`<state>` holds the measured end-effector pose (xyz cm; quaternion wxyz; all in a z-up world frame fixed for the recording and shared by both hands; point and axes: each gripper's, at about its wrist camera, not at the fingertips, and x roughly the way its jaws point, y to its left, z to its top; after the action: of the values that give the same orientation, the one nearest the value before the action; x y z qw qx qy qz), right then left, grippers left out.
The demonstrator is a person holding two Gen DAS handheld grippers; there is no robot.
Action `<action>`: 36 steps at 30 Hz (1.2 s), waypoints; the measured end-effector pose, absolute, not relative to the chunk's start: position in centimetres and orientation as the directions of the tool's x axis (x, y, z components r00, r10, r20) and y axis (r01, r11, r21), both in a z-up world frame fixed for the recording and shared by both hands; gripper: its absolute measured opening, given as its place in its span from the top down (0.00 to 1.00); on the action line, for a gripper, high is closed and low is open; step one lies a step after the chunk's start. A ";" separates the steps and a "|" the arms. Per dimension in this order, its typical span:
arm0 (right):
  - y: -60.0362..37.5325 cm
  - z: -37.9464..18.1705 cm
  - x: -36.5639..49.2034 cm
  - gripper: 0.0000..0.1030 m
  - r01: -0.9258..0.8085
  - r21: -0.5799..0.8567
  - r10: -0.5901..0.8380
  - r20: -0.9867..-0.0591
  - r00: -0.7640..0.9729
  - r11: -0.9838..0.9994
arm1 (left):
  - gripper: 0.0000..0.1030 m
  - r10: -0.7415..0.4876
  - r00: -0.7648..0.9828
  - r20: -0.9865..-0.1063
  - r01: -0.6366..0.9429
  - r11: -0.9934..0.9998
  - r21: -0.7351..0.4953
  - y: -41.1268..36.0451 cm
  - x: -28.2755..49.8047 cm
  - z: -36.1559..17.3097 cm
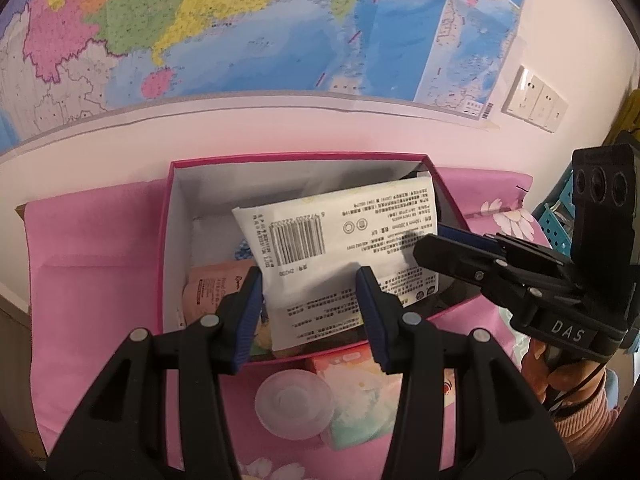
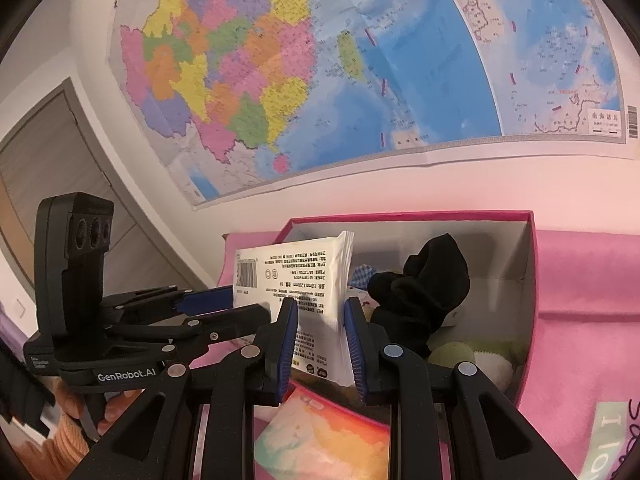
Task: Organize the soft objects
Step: 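Lower the white packet into the box and open the right gripper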
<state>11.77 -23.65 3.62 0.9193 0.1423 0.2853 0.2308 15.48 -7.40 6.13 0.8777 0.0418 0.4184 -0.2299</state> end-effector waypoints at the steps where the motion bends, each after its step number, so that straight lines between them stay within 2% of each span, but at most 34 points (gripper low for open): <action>1: -23.6 3.6 12.0 0.76 -0.340 0.392 0.503 -0.463 0.730 0.855 | 0.53 -0.364 0.544 -0.756 0.435 0.893 -0.117 -7.3 15.6 6.0; 16: -21.2 2.7 14.5 0.74 -0.305 0.282 0.412 -0.520 0.748 0.910 | 0.52 -0.335 0.484 -0.809 0.359 0.919 -0.166 -6.5 19.5 3.3; 24: -20.6 2.1 14.4 0.74 -0.306 0.252 0.395 -0.537 0.745 0.918 | 0.52 -0.339 0.499 -0.797 0.366 0.917 -0.161 -5.8 18.3 3.2; 26: -20.9 2.0 13.9 0.72 -0.306 0.256 0.398 -0.535 0.745 0.917 | 0.46 -0.356 0.522 -0.775 0.375 0.912 -0.166 -5.2 17.3 3.7; 28: -21.1 2.0 13.0 0.67 -0.313 0.252 0.401 -0.526 0.750 0.916 | 0.32 -0.368 0.566 -0.738 0.371 0.913 -0.171 -4.3 15.8 4.4; 29: -21.1 2.2 12.6 0.62 -0.320 0.251 0.406 -0.518 0.753 0.914 | 0.27 -0.374 0.590 -0.715 0.373 0.912 -0.170 -3.9 14.8 4.8; 31: -21.1 2.5 10.6 0.51 -0.335 0.216 0.398 -0.496 0.772 0.917 | 0.10 -0.366 0.626 -0.689 0.362 0.919 -0.159 -3.2 13.4 5.3; 33: -20.9 2.6 8.7 0.30 -0.345 0.179 0.388 -0.476 0.789 0.921 | 0.07 -0.366 0.658 -0.658 0.358 0.921 -0.154 -2.4 11.4 5.7; 35: -20.8 2.4 6.3 0.18 -0.348 0.137 0.371 -0.452 0.812 0.928 | 0.03 -0.353 0.673 -0.651 0.347 0.927 -0.144 -2.0 9.7 5.8; 36: -20.6 2.1 5.0 0.17 -0.341 0.112 0.354 -0.442 0.824 0.933 | 0.00 -0.342 0.680 -0.649 0.332 0.932 -0.144 -1.7 8.9 5.6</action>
<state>5.01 -20.61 2.12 0.9548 0.0139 0.2343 0.1822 8.89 -1.74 5.64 0.9163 -0.0073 0.3556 -0.1839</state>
